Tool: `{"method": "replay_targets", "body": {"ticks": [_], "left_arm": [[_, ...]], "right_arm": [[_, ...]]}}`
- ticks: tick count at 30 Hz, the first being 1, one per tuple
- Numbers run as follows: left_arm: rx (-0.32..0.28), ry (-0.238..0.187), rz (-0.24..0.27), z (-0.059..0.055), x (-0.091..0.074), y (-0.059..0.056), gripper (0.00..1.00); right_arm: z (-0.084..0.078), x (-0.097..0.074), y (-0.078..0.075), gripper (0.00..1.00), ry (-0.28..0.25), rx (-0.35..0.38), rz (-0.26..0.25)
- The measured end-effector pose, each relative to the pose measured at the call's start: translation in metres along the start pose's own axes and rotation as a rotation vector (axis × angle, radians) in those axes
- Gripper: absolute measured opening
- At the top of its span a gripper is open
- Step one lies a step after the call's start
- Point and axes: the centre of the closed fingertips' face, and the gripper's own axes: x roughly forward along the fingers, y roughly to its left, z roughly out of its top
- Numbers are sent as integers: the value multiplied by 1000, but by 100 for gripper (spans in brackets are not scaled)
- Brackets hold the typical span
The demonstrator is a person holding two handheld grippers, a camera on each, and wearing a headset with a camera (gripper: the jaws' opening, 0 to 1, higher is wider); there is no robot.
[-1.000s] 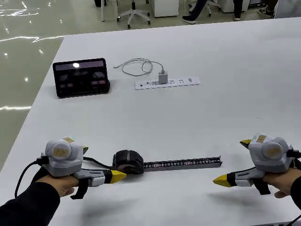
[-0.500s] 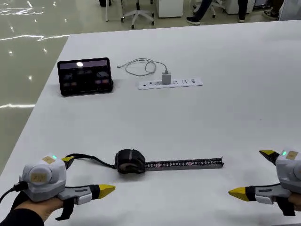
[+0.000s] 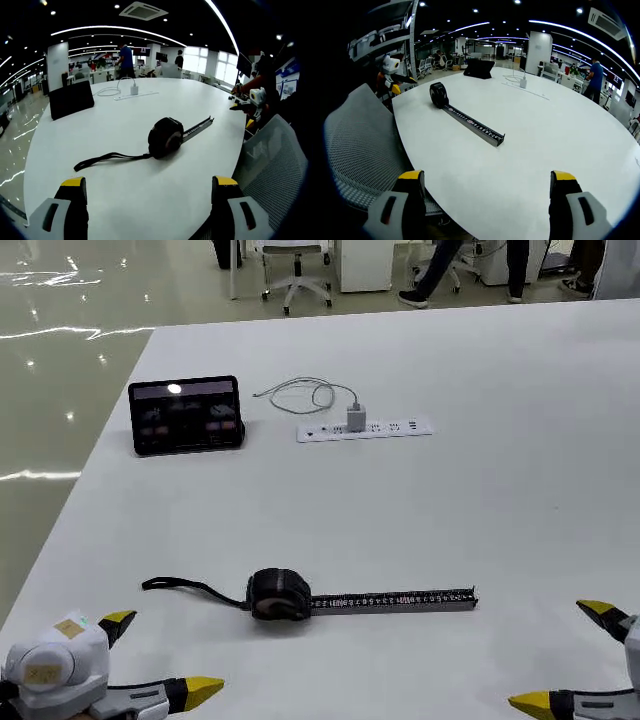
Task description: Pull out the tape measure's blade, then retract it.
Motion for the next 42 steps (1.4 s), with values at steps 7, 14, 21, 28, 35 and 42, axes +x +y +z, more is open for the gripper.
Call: {"method": "replay_targets", "body": {"ticks": [7,14,21,28,35,42], "left_arm": [[-3,-7,-1,2,0,-4,100],[2,4,-14,0,-4,-10,100],[5,15,-16,-3,-4,-13,100],[-4,3,-8,-1,-3,-12,100],[-10,1,7,1,0,-8,100],[-12,-7,24,15,3,-10,100]], "right_arm": [[-6,-8,-1,100,-4,33,-15],[-5,-10,0,100,-4,27,-9],[-3,-13,1,100,2,8,-2],[-2,-14,0,100,-1,12,-4],[-5,-13,0,100,11,-3,-12],[0,-14,1,100,6,-8,-16]]}}
